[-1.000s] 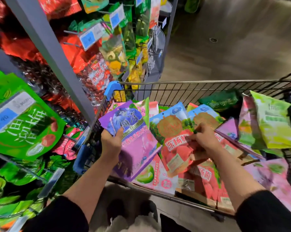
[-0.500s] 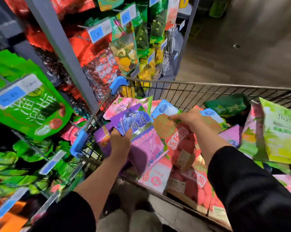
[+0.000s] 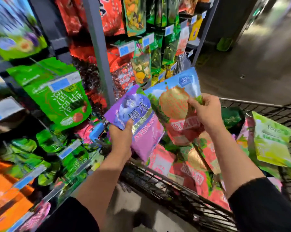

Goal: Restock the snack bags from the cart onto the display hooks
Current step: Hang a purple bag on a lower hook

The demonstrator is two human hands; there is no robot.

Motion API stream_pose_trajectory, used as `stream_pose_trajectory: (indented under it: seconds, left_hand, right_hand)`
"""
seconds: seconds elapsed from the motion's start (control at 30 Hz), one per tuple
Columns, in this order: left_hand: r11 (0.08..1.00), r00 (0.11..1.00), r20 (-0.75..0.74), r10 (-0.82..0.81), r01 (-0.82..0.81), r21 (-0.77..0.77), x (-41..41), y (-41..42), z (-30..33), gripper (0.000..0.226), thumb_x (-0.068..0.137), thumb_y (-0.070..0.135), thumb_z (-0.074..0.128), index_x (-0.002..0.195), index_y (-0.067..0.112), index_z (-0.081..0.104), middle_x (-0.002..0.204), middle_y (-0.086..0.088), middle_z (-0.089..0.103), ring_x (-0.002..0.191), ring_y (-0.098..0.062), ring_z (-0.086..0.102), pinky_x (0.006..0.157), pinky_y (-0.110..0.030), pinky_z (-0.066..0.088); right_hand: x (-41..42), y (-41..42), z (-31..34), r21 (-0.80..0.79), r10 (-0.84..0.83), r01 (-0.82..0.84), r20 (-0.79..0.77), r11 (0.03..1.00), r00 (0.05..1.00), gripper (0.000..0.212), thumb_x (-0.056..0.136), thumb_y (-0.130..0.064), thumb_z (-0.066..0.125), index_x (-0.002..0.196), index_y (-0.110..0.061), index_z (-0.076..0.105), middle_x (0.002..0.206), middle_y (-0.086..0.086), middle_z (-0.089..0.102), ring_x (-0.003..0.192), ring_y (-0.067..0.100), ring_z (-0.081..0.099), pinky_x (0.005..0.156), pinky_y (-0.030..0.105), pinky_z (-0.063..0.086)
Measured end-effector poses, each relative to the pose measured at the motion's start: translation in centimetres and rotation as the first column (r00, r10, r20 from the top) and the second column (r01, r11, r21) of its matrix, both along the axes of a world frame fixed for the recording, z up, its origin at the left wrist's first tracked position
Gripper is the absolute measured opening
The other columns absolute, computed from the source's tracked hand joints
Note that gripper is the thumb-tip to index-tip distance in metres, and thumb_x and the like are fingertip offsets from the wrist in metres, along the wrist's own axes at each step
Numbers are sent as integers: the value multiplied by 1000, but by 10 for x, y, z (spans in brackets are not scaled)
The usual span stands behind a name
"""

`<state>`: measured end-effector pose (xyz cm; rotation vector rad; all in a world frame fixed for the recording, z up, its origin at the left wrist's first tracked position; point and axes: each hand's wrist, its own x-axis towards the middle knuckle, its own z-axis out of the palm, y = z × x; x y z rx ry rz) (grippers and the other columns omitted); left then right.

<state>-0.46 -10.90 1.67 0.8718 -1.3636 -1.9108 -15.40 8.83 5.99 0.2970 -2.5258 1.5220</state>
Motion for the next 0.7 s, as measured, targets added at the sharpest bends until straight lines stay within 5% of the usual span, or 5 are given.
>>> stream_pose_trajectory:
  seconds: [0.2, 0.37, 0.47, 0.57, 0.7]
  left_hand:
    - [966, 962, -147, 230, -207, 157, 96, -27, 33, 21, 86, 5, 67, 96, 9, 49, 79, -4, 51, 66, -14, 50, 58, -24, 45]
    - [946, 932, -164, 323, -314, 77, 187, -68, 49, 16, 94, 1, 55, 83, 2, 43, 62, -8, 40, 39, -2, 42, 41, -14, 35]
    - [905, 896, -127, 425, -417, 85, 235, -78, 47, 24, 92, 9, 61, 74, 14, 46, 67, -5, 48, 57, -13, 50, 62, -26, 44]
    - [869, 862, -128, 491, -473, 145, 275, -85, 31, 12, 92, 17, 63, 98, 14, 53, 94, -8, 61, 84, -23, 59, 86, -43, 50]
    - [840, 838, -93, 537, -522, 148, 316, -106, -9, 54, 73, 49, 68, 116, 19, 53, 124, -10, 61, 113, -32, 60, 99, -56, 45]
  right_hand:
    - [84, -67, 59, -156, 130, -168, -228, 973, 965, 47, 76, -33, 71, 50, -14, 36, 52, -1, 29, 57, 14, 29, 52, 41, 26]
    - [161, -125, 71, -204, 240, -302, -278, 931, 930, 52, 74, -34, 72, 48, -23, 28, 49, -6, 22, 55, 13, 27, 52, 38, 22]
    - [208, -157, 59, -253, 343, -391, -214, 885, 915, 55, 80, -16, 75, 49, -25, 30, 45, -12, 24, 43, 2, 21, 45, 24, 18]
    - [245, -187, 35, -303, 426, -447, -136, 842, 894, 53, 82, -8, 73, 49, -25, 34, 36, -12, 32, 41, 0, 24, 44, 19, 20]
    - [271, -224, -4, -359, 494, -463, -8, 810, 870, 50, 81, -7, 73, 46, -23, 40, 38, -15, 32, 43, -3, 25, 45, 22, 24]
